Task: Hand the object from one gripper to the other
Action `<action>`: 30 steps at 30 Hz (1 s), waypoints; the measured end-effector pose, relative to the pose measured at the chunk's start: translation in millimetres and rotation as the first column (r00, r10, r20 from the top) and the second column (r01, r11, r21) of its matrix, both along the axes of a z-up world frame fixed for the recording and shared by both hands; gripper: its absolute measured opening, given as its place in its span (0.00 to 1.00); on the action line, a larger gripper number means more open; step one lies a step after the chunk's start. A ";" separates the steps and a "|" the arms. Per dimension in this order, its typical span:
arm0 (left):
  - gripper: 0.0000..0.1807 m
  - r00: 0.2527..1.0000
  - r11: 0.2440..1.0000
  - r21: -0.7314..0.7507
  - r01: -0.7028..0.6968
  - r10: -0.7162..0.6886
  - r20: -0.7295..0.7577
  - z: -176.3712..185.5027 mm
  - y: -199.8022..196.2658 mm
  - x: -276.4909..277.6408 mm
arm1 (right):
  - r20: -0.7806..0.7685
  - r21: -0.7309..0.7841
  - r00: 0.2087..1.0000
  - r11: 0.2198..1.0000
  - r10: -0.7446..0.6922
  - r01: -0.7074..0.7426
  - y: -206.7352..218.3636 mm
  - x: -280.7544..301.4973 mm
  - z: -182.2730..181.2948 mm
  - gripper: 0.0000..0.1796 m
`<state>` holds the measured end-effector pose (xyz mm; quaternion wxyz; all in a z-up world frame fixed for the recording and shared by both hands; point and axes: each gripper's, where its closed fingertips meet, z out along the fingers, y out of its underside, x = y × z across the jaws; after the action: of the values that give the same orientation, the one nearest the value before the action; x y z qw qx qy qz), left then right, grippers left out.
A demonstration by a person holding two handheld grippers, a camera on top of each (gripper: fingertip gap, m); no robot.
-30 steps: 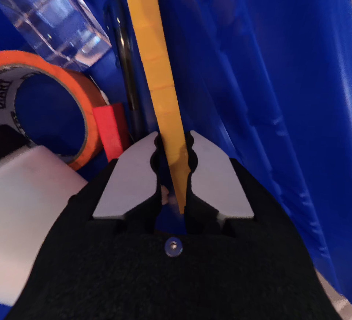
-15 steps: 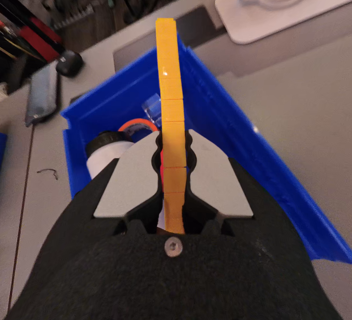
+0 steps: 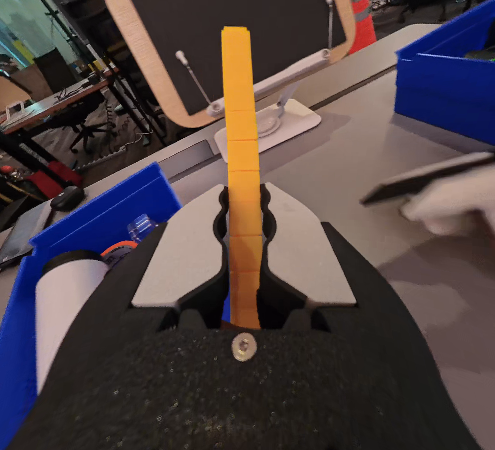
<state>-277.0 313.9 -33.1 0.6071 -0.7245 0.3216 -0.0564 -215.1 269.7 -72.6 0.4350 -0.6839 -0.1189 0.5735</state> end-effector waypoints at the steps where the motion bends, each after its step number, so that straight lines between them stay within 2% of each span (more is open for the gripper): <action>1: 0.12 1.000 1.000 0.000 0.015 -0.015 0.001 -1.9 -6.7 7.0 | -0.059 0.010 0.998 0.999 -0.031 0.032 11.4 2.1 8.7 0.32; 4: 0.12 0.999 0.999 -0.003 0.052 -0.052 -0.010 -7.3 -22.3 24.8 | -0.210 0.080 0.976 0.994 -0.052 0.070 23.3 4.3 31.8 0.32; 7: 0.12 0.996 0.997 0.016 0.079 -0.078 -0.049 -12.1 -32.7 37.8 | -0.183 0.120 0.983 0.993 0.027 -0.004 5.7 -3.7 35.2 0.32; 14: 0.12 0.989 0.991 0.033 0.130 -0.127 -0.082 -22.7 -48.3 59.4 | -0.227 0.173 0.973 0.982 -0.034 0.075 -2.0 10.2 49.4 0.28; 19: 0.12 0.986 0.988 0.045 0.149 -0.145 -0.087 -26.1 -51.9 64.1 | -0.172 0.174 0.985 0.983 -0.023 0.054 1.3 7.0 38.2 0.23; 22: 0.12 0.985 0.987 0.058 0.152 -0.147 -0.090 -25.8 -51.9 65.2 | -0.127 0.183 0.992 0.983 -0.010 0.034 0.6 1.8 31.2 0.14; 27: 0.12 0.981 0.982 0.040 0.186 -0.183 -0.061 -29.8 -52.8 68.7 | -0.027 0.264 0.999 0.964 -0.039 0.044 -2.4 3.0 33.6 0.12; 30: 0.13 0.970 0.969 -0.052 0.242 -0.243 -0.002 -33.5 -56.5 71.9 | 0.048 0.319 0.993 0.944 -0.109 0.088 -0.7 10.5 33.3 0.11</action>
<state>-205.1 257.4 -66.6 0.5752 -0.6954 0.4088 -0.1353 -204.5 269.0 -39.3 0.5630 -0.6286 -0.1888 0.5021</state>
